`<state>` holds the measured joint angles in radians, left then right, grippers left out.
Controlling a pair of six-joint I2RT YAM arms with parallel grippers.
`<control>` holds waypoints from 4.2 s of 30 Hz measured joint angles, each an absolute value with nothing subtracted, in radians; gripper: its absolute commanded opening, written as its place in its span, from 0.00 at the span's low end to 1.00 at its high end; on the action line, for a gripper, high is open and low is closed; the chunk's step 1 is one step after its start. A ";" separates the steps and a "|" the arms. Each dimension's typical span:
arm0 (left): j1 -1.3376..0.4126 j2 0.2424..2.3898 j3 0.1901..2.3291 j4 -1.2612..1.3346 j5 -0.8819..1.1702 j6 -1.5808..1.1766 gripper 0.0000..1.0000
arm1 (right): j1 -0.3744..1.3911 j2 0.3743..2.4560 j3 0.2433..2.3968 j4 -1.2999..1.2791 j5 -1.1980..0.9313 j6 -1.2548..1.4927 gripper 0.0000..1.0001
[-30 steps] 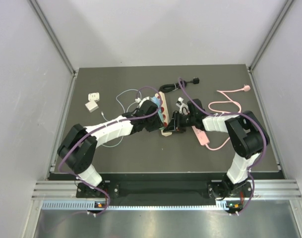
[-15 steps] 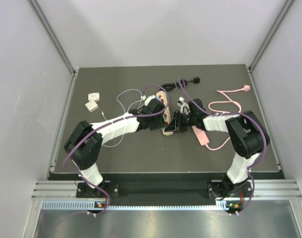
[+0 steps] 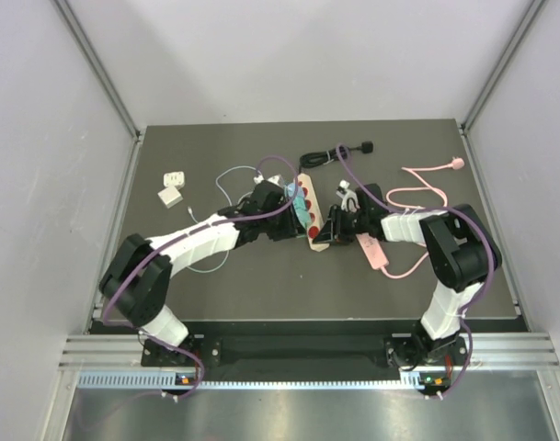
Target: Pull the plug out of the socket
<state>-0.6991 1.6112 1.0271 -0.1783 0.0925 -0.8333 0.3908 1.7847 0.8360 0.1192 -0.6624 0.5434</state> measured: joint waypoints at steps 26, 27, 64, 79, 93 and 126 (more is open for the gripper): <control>-0.258 1.075 0.733 -0.152 0.427 -0.682 0.00 | 0.296 1.797 0.823 0.146 -0.690 0.545 0.00; -0.216 1.061 0.729 -0.151 0.422 -0.680 0.00 | 0.294 1.798 0.823 0.149 -0.693 0.543 0.00; 0.363 1.734 0.892 0.081 0.221 -0.781 0.72 | 0.280 1.829 0.816 0.196 -0.769 0.542 0.00; 0.360 1.419 0.828 0.040 0.265 -0.684 0.81 | 0.277 1.838 0.817 0.203 -0.786 0.542 0.00; -0.104 1.253 0.660 0.216 0.580 -0.759 0.80 | 0.277 1.842 0.819 0.202 -0.800 0.524 0.00; -0.655 1.846 1.085 0.199 0.041 -0.870 0.71 | 0.272 1.850 0.821 0.202 -0.818 0.518 0.00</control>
<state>-0.6552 1.8462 1.0855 0.1986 0.0414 -0.8703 0.2718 1.8500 0.8207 0.2020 -0.8181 0.5182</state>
